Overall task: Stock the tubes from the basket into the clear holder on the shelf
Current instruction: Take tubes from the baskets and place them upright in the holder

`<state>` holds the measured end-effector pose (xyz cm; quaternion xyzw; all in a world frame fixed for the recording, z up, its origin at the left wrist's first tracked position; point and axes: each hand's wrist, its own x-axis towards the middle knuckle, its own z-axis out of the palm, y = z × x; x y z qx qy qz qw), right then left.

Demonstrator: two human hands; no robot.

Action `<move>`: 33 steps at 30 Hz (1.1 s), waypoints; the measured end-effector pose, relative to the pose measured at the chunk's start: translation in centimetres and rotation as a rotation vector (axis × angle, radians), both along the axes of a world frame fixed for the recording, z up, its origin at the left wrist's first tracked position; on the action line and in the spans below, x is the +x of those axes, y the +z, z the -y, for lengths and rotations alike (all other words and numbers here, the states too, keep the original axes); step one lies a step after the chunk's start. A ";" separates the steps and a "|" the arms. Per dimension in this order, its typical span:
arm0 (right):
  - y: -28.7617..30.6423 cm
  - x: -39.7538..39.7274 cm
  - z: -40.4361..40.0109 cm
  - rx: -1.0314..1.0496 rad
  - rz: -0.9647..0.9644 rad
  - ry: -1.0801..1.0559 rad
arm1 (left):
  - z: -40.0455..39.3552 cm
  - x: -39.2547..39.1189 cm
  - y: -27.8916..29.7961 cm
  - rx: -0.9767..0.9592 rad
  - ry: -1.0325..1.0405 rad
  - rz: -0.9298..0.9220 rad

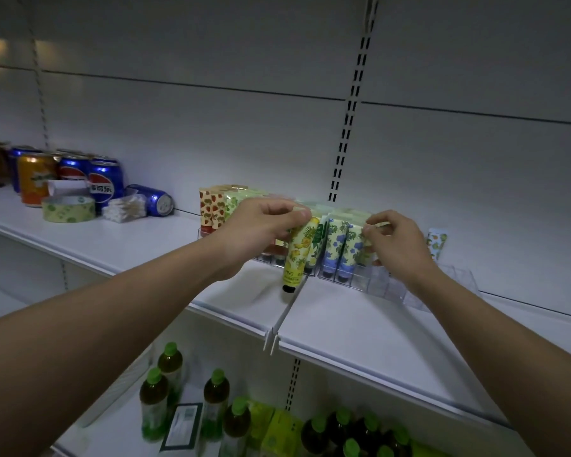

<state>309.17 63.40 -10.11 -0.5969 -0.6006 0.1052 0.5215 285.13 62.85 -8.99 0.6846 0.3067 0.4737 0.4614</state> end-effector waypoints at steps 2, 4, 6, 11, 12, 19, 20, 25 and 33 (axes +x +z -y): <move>0.0 0.6 0.3 0.005 0.009 -0.032 | 0.2 0.3 0.6 0.018 0.019 -0.017; -0.2 1.1 0.9 0.035 0.011 -0.080 | 0.5 0.8 1.2 0.052 0.037 -0.035; -0.6 1.4 1.8 0.050 0.033 -0.094 | 0.8 1.5 1.9 0.065 0.038 -0.034; -3.4 2.2 4.1 -0.087 0.326 0.149 | 1.0 4.2 3.6 0.093 0.058 -0.038; -4.0 2.4 4.5 -0.144 0.398 0.216 | 1.0 4.8 3.9 0.107 0.075 -0.044; -6.7 4.0 5.5 -0.291 0.670 0.437 | 0.2 10.0 5.4 0.179 0.188 -0.093; -6.9 4.0 5.5 -0.303 0.692 0.440 | 0.0 10.8 5.6 0.196 0.201 -0.117; -7.0 4.0 5.5 -0.348 0.724 0.460 | -1.6 14.5 6.5 0.293 0.259 -0.242; -7.1 4.1 5.6 -0.334 0.689 0.477 | -6.0 18.1 5.7 0.408 0.425 -0.397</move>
